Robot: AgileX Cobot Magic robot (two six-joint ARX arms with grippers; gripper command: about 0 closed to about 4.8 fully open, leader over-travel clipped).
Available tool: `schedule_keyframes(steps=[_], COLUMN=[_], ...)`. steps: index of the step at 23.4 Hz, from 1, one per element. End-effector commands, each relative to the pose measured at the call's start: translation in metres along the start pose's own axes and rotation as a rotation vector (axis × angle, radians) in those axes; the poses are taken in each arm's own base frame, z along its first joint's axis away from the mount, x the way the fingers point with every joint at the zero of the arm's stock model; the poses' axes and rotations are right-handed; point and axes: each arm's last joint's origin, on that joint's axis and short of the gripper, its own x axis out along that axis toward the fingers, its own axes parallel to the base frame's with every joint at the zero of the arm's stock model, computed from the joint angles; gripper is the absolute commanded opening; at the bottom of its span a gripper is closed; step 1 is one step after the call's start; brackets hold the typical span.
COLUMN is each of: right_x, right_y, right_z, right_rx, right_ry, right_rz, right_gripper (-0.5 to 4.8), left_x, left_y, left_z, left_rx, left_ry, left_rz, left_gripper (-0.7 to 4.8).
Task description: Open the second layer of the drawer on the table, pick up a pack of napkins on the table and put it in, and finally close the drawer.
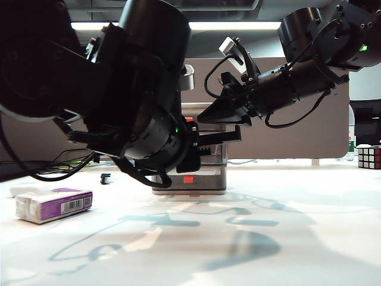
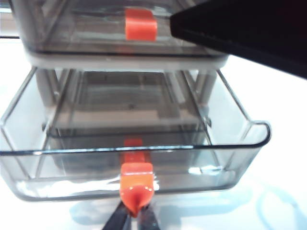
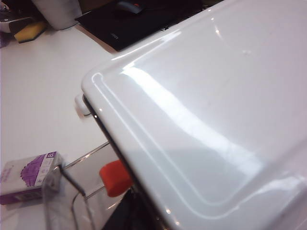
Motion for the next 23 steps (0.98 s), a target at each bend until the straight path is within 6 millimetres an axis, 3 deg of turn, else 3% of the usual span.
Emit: schedule_keyframes(steps=[1,8,12,13,14,15,23], right_x=[0.000,0.002,0.003,0.003,0.002,0.002,0.002], right_y=[0.000,0.003,0.004,0.004,0.004,0.004,0.004], right_z=[0.006,0.006,0.006,0.005,0.005,0.005,0.005], right_rx=[-0.016,-0.018,-0.011,-0.006,-0.001,0.000,0.007], right_ry=[-0.026,-0.025,-0.023,-0.022,-0.020,-0.019,-0.015], right_rz=[-0.015,-0.007,-0.003,0.000,-0.001,-0.001,0.000], right_gripper=[-0.04,-0.05,-0.04,-0.04,-0.04,-0.04,-0.04], left_x=[-0.012,-0.027,-0.033,-0.034,-0.036,-0.037,-0.061], left_y=[0.005,0.002,0.001,0.002,0.002,0.001,0.009], left_z=[-0.008,-0.019,-0.015,-0.014,-0.011,-0.008,0.025], left_rx=[0.002,-0.003,0.002,0.008,0.009,0.010,0.059], left_ry=[0.037,0.062,0.046,0.053,0.070,0.084,0.179], left_rz=[-0.002,-0.033,-0.014,-0.018,-0.048,-0.077,-0.160], left_gripper=[-0.06,-0.06,-0.03,0.60,1.58,1.83,1.86])
